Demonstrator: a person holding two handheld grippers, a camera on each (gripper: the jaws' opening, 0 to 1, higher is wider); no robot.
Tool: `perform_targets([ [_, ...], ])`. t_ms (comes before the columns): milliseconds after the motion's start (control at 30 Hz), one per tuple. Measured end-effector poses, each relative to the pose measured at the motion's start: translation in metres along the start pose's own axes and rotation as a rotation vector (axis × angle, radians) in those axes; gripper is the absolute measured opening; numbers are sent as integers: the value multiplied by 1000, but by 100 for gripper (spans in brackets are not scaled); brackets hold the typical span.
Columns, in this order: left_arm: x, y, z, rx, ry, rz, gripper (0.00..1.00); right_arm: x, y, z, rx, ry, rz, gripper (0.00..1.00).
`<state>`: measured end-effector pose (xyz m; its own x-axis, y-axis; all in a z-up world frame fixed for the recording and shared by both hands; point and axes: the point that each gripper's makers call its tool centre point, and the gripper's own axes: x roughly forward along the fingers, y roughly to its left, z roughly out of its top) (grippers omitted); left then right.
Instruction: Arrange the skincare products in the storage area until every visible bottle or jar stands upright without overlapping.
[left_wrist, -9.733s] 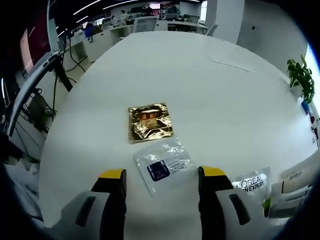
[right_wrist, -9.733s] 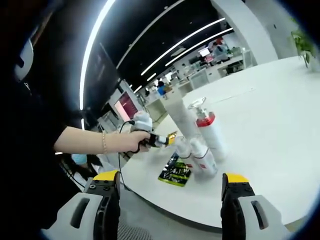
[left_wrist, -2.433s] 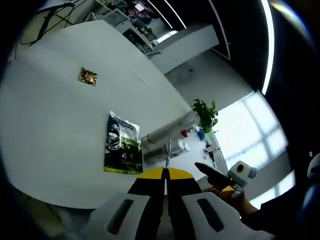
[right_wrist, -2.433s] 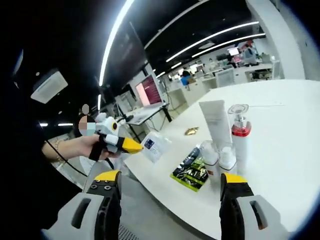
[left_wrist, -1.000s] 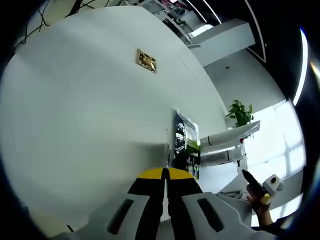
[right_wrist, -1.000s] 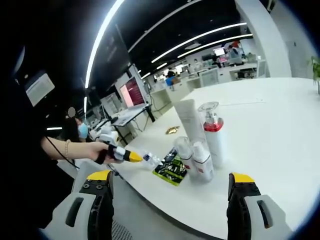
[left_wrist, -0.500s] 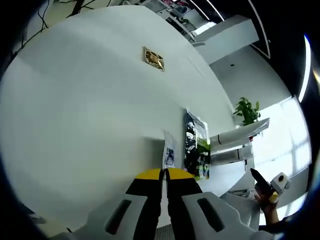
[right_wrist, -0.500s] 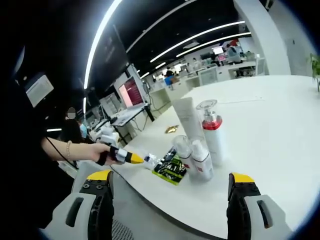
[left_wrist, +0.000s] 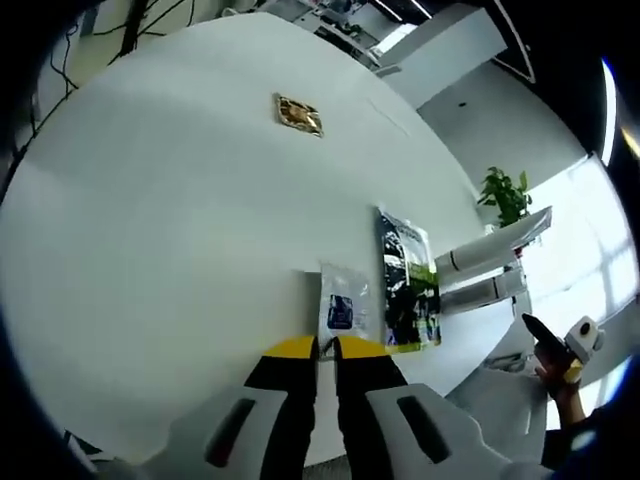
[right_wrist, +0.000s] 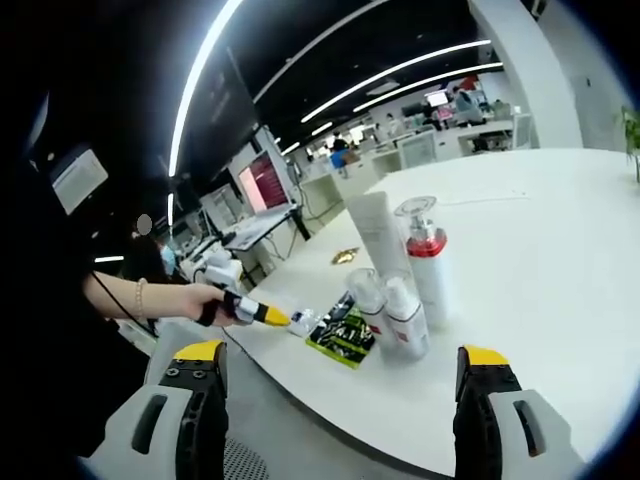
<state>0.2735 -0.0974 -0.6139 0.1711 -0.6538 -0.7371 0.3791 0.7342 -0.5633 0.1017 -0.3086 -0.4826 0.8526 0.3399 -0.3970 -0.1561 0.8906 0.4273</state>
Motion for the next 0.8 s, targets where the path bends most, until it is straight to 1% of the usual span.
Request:
perform_targets([
  [200, 0, 9, 3, 42, 1, 29, 5, 0, 0, 0, 4, -2, -3, 99],
  [300, 0, 8, 1, 69, 3, 45, 5, 0, -1, 0, 4, -3, -5, 98],
  [367, 0, 9, 3, 90, 1, 55, 5, 0, -1, 0, 4, -2, -6, 98],
  [433, 0, 10, 6, 137, 5, 67, 7, 0, -1, 0, 4, -3, -6, 98],
  [467, 0, 9, 7, 186, 2, 75, 7, 0, -1, 0, 5, -2, -6, 98],
  [500, 0, 8, 9, 218, -5, 80, 7, 0, -1, 0, 5, -1, -7, 98],
  [533, 1, 1, 10, 289, -22, 79, 8, 0, -1, 0, 4, -1, -7, 98],
  [567, 1, -1, 11, 316, -27, 79, 9, 0, -1, 0, 4, -1, -6, 98],
  [600, 3, 0, 16, 395, -46, 77, 10, 0, -1, 0, 4, 0, -6, 98],
  [633, 4, 0, 20, 448, -58, 74, 13, 0, -1, -1, 4, 2, -7, 98],
  [667, 6, -10, 18, 525, -67, 78, 15, 0, -1, -1, 3, 4, -7, 98],
  [700, 7, -14, 19, 581, -71, 81, 17, 0, -1, -1, 4, 4, -7, 98],
  [733, 10, -15, 20, 655, -68, 90, 19, 0, -1, -1, 5, 4, -6, 98],
  [767, 12, -15, 19, 705, -57, 97, 20, 0, -1, -1, 5, 4, -7, 98],
  [800, 14, -13, 18, 734, -46, 106, 20, 1, -1, -1, 5, 6, -8, 98],
])
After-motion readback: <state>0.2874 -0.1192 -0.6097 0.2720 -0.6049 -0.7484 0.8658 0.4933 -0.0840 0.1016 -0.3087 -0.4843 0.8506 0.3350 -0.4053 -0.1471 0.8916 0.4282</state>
